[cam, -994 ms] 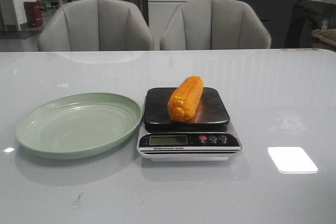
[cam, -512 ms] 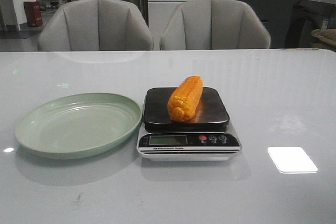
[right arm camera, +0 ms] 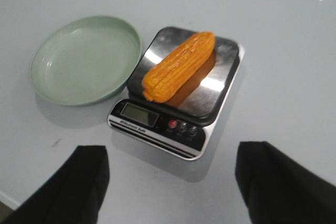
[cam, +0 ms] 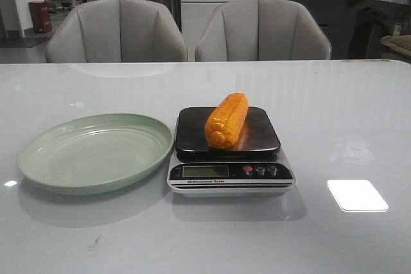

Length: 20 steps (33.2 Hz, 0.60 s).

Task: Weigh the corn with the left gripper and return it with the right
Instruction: 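Reach the right gripper over the scale and grasp the corn cob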

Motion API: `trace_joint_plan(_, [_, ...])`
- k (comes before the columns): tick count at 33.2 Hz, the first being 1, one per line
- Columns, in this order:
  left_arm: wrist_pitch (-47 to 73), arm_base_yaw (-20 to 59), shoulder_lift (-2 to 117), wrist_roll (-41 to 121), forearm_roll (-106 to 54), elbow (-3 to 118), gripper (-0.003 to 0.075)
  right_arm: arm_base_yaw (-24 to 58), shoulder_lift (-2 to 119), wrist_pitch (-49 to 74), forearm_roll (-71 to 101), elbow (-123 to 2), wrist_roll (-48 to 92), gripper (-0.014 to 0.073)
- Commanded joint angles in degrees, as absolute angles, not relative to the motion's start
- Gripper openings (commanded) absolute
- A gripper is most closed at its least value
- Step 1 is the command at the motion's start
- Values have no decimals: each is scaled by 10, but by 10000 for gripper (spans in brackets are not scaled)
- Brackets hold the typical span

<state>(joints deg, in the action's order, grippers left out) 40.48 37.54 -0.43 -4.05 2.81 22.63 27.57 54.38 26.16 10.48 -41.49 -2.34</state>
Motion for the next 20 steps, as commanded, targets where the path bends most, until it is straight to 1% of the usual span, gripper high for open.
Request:
trace_joint_plan(1, [359,377,2,-42,25,240,115,290,610,263,116,-490,-20,595])
trace_joint_plan(12, [359,377,2,-42,25,240,115,292,859,372,116,-713,-135,595])
trace_joint_plan(20, [359,377,2,-42,25,240,115,292,991,448,93,-854,-200,595])
